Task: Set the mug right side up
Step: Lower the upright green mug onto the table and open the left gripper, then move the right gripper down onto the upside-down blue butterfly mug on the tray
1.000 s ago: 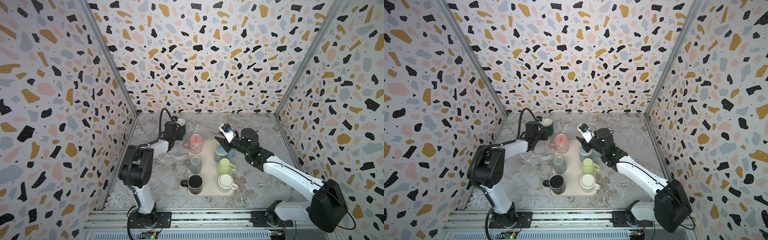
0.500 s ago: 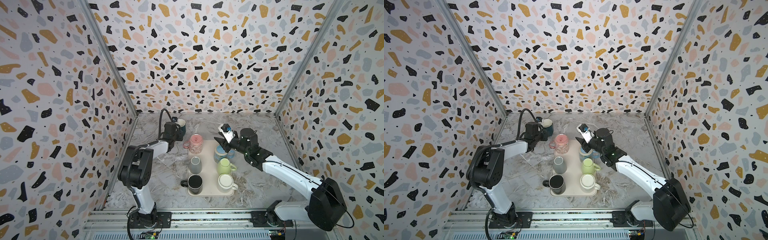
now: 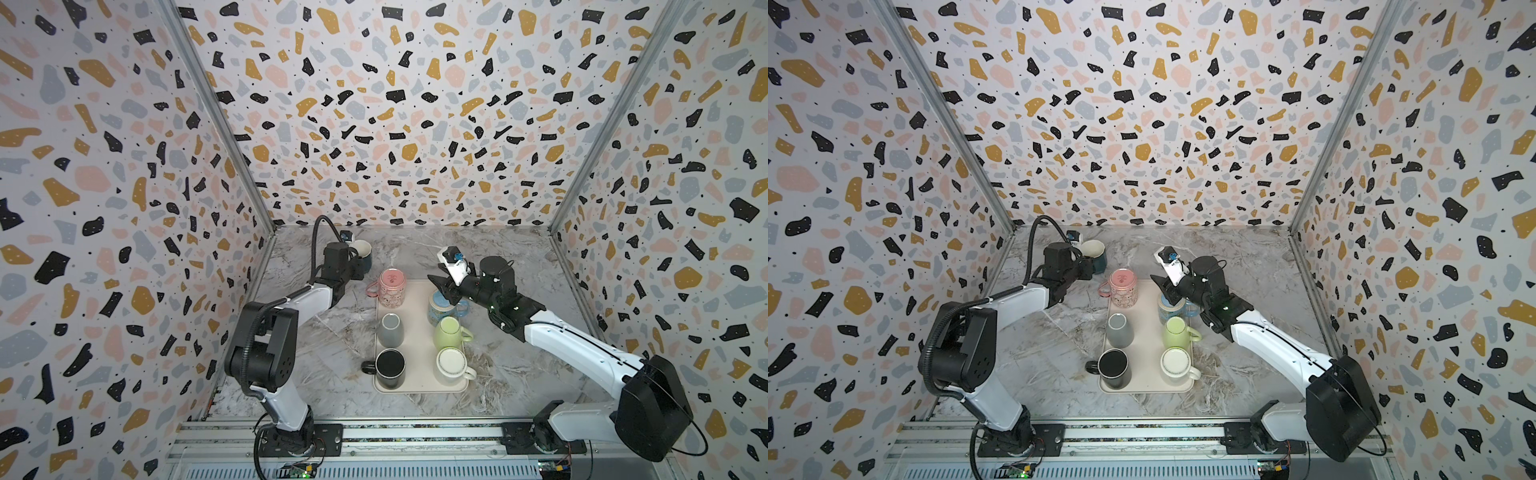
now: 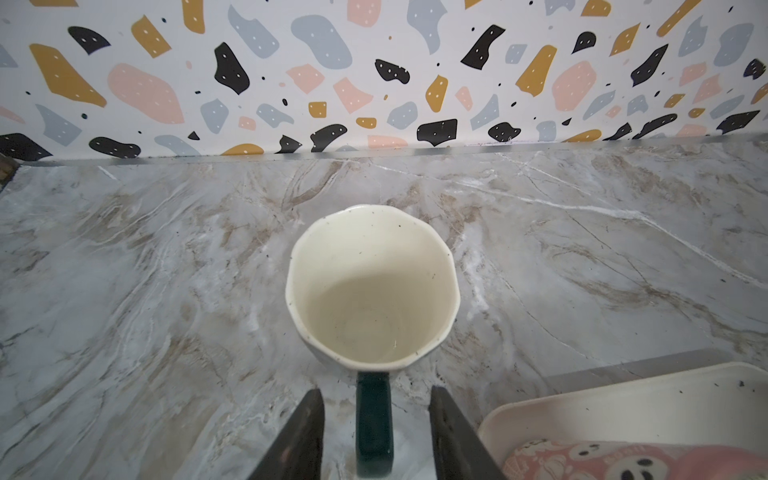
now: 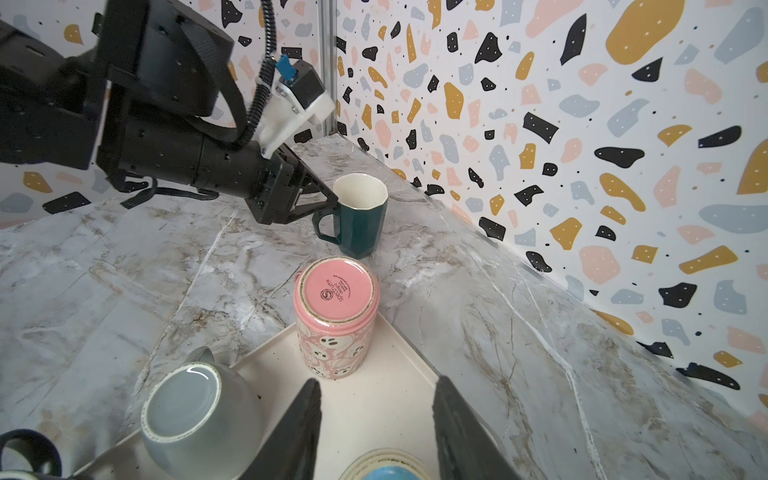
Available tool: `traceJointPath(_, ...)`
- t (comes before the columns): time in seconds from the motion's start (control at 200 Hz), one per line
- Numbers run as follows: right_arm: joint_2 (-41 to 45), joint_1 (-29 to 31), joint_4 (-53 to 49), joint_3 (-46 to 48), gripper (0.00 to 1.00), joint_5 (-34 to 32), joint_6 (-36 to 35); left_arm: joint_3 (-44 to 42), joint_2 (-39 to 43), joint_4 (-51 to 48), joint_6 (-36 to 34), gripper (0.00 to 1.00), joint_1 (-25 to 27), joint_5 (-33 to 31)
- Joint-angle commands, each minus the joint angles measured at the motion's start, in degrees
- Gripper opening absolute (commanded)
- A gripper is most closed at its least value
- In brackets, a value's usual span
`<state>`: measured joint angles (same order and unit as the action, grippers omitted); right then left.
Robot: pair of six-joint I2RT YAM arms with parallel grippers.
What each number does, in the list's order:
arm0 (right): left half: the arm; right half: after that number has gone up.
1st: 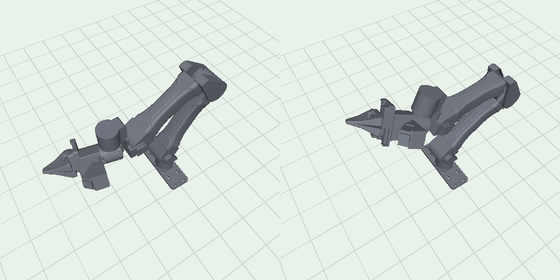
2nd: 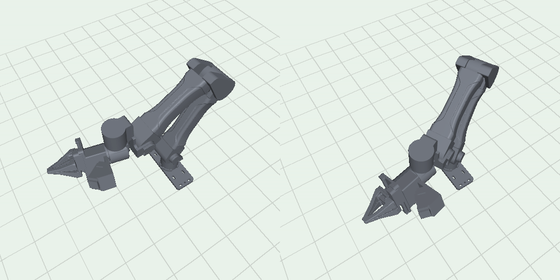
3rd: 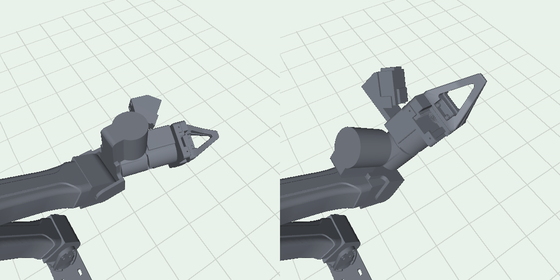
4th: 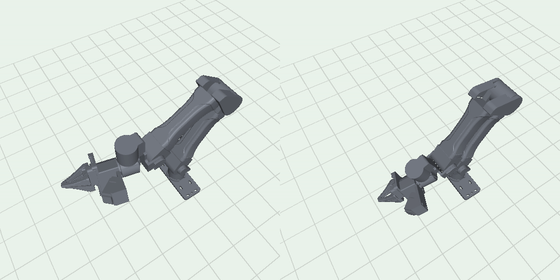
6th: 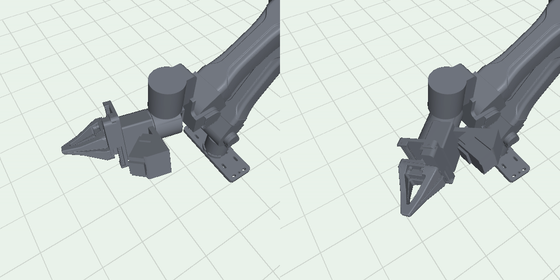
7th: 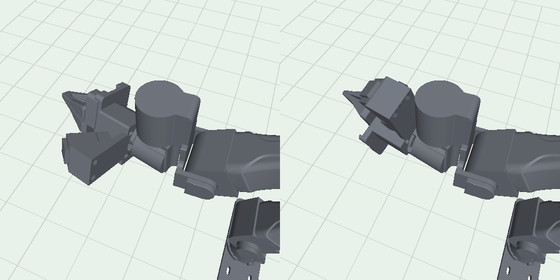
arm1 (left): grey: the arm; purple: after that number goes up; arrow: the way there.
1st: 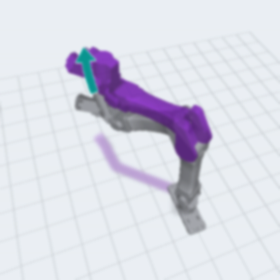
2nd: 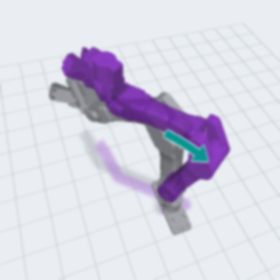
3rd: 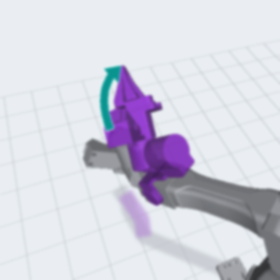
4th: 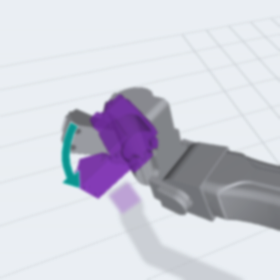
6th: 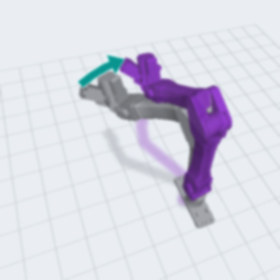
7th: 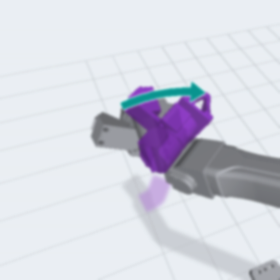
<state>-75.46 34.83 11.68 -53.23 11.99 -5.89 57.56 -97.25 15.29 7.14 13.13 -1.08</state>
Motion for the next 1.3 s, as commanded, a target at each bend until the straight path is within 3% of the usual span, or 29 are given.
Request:
traceJointPath(0.0,-0.2,-1.0,-5.4,-5.3,0.53,-3.3,6.5,-1.2,3.8,0.1,0.8,0.44,-0.2,1.9)
traceJointPath(0.215,0.5,-7.7,-15.0,-10.4,0.62,1.5,26.3,-1.1,10.5,-6.2,2.0,0.47,-0.2,4.0)
traceJointPath(0.305,1.0,-13.7,-15.7,-9.1,0.63,10.4,36.8,-0.9,13.5,-8.1,2.9,0.49,-0.2,4.7)
traceJointPath(0.44,4.0,-21.1,-10.5,-2.2,0.61,19.8,52.2,-1.4,17.6,-9.8,4.4,0.50,-0.2,6.1)
traceJointPath(0.666,8.8,-25.3,6.6,13.6,0.60,28.2,76.9,-0.1,20.9,-14.5,7.3,0.53,-0.2,7.6)
traceJointPath(1.076,7.8,-25.7,26.5,30.6,0.68,27.0,101.0,0.4,22.2,-15.3,8.9,0.57,-0.2,9.4)
traceJointPath(1.296,3.9,-25.6,31.7,32.2,0.73,26.8,106.3,1.0,22.0,-15.3,9.0,0.58,-0.2,9.7)
